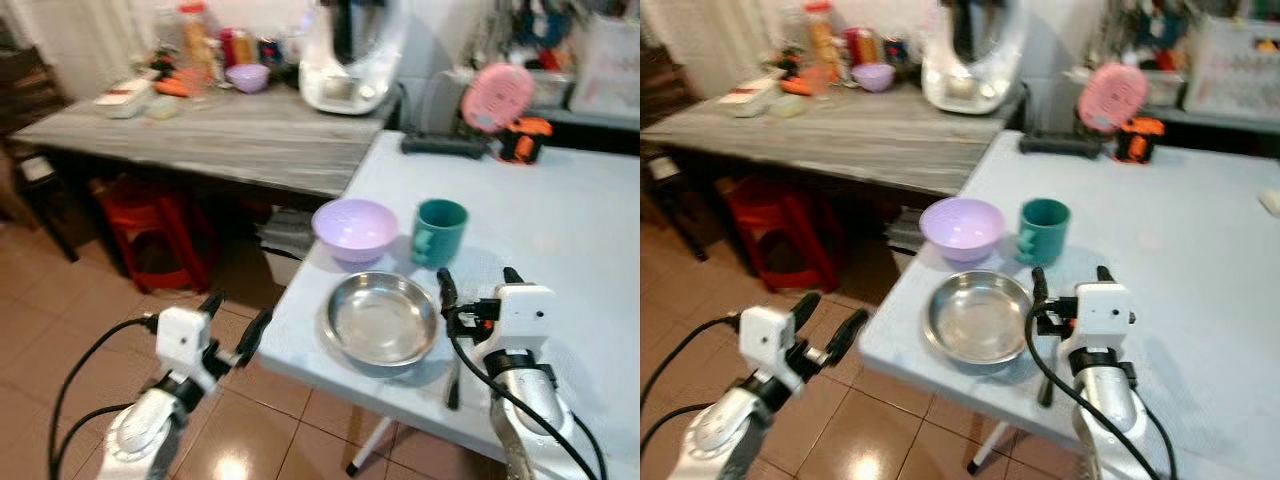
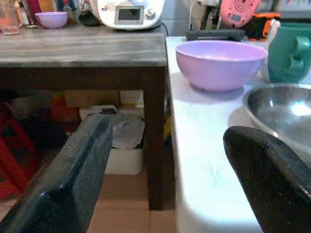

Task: Setting the table

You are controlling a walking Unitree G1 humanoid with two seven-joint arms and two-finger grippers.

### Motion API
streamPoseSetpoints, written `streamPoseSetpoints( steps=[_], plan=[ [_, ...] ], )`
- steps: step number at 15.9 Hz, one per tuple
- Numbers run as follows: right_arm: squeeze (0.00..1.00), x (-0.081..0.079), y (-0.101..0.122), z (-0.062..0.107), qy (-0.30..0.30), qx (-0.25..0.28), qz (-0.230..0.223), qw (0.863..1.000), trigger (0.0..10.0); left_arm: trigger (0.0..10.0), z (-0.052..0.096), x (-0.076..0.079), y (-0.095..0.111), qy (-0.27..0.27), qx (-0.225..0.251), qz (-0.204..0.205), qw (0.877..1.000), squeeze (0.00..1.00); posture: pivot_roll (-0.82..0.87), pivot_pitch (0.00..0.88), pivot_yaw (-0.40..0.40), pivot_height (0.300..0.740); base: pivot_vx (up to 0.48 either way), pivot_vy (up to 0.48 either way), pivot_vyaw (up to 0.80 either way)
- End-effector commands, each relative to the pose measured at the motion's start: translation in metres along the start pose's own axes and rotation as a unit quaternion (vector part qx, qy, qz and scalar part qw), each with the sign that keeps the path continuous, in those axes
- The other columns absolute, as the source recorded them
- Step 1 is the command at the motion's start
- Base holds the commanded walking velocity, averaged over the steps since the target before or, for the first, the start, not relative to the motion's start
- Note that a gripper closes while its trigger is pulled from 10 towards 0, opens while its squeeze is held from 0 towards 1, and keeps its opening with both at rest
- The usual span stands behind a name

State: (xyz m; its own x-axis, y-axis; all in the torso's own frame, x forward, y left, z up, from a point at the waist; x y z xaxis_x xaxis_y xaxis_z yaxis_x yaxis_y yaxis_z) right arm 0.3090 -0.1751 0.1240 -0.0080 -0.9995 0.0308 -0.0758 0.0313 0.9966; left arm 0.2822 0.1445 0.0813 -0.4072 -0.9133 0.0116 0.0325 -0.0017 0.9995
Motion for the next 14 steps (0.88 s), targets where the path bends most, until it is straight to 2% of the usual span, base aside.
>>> streamPoseSetpoints(
  steps=[1, 3, 5, 6, 11, 14],
  plan=[
    [0.0, 0.0, 0.0, 0.0, 0.0, -0.006, -0.005, 1.0, 10.0, 10.0, 0.003, 0.002, 0.002, -0.024, 0.002, -0.006, 1.0, 0.0, 0.0, 0.0, 0.067, 0.74, 0.0, 0.0, 0.0],
    [0.0, 0.001, -0.004, -0.001, 0.002, -0.018, -0.014, 1.0, 10.0, 10.0, 0.005, 0.006, 0.0, -0.053, -0.005, -0.009, 0.999, 0.0, 0.0, 0.0, 0.065, 0.74, 0.0, 0.0, 0.0],
    [0.0, 0.001, -0.008, -0.004, 0.007, -0.037, -0.068, 0.997, 10.0, 10.0, 0.009, 0.015, -0.001, -0.095, -0.009, 0.006, 0.995, 0.0, 0.0, 0.0, 0.062, 0.74, 0.0, 0.0, 0.0],
    [0.0, 0.0, -0.01, -0.003, 0.015, -0.043, -0.072, 0.996, 10.0, 10.0, 0.01, 0.016, 0.0, -0.105, -0.011, -0.007, 0.994, 0.0, 0.0, 0.0, 0.062, 0.74, 0.0, 0.0, 0.0],
    [0.0, -0.017, -0.026, 0.001, 0.047, -0.089, -0.112, 0.989, 10.0, 10.0, 0.018, 0.013, -0.011, -0.115, -0.024, -0.028, 0.993, 0.0, 0.01, 0.0, 0.055, 0.74, 0.0, 0.0, 0.0],
    [0.0, -0.017, -0.028, 0.002, 0.056, -0.102, -0.123, 0.986, 10.0, 10.0, 0.02, 0.016, -0.013, -0.127, -0.026, -0.036, 0.991, 0.0, 0.01, 0.0, 0.054, 0.74, 0.0, 0.0, 0.0]
  ],
)
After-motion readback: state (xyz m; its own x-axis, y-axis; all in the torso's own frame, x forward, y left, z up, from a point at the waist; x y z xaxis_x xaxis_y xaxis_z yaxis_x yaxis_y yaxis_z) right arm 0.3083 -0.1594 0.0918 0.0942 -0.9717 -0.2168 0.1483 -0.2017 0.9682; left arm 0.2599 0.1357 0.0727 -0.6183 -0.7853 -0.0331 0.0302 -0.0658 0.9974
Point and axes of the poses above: a point about 5 cm out from each wrist's last joint towards the gripper, its own z axis pointing back from the gripper into the wrist, its own y axis along the axis of the wrist's last joint, x = y × z, the point moved 6 cm from there along -z, pointing out of the wrist towards the gripper, and after that the axes turned 2 degrees about -z, right-handed, at the moved point
